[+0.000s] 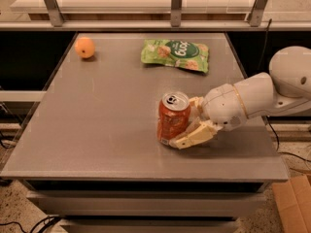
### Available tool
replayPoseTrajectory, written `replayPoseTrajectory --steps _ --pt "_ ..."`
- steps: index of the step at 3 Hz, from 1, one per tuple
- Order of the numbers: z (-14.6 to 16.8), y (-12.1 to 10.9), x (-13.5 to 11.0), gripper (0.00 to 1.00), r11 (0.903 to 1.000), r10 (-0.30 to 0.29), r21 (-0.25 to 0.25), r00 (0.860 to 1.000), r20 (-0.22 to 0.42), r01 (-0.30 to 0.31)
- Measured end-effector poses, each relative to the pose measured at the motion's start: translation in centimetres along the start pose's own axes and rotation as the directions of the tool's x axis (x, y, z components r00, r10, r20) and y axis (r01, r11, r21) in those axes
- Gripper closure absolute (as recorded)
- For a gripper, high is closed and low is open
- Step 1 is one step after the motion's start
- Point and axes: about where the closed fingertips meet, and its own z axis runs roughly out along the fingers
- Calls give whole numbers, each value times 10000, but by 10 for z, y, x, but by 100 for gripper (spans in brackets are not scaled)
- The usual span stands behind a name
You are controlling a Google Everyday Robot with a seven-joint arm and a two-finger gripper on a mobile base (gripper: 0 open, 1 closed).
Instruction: Move coke can near green rice chip bag
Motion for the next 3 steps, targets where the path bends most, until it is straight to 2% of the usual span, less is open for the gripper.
replayPoseTrajectory --steps 1,3 --pt "4 -11 -12 100 9996 -277 -44 9995 147 277" --pt "23 -49 -38 100 9982 -372 455 9985 -410 391"
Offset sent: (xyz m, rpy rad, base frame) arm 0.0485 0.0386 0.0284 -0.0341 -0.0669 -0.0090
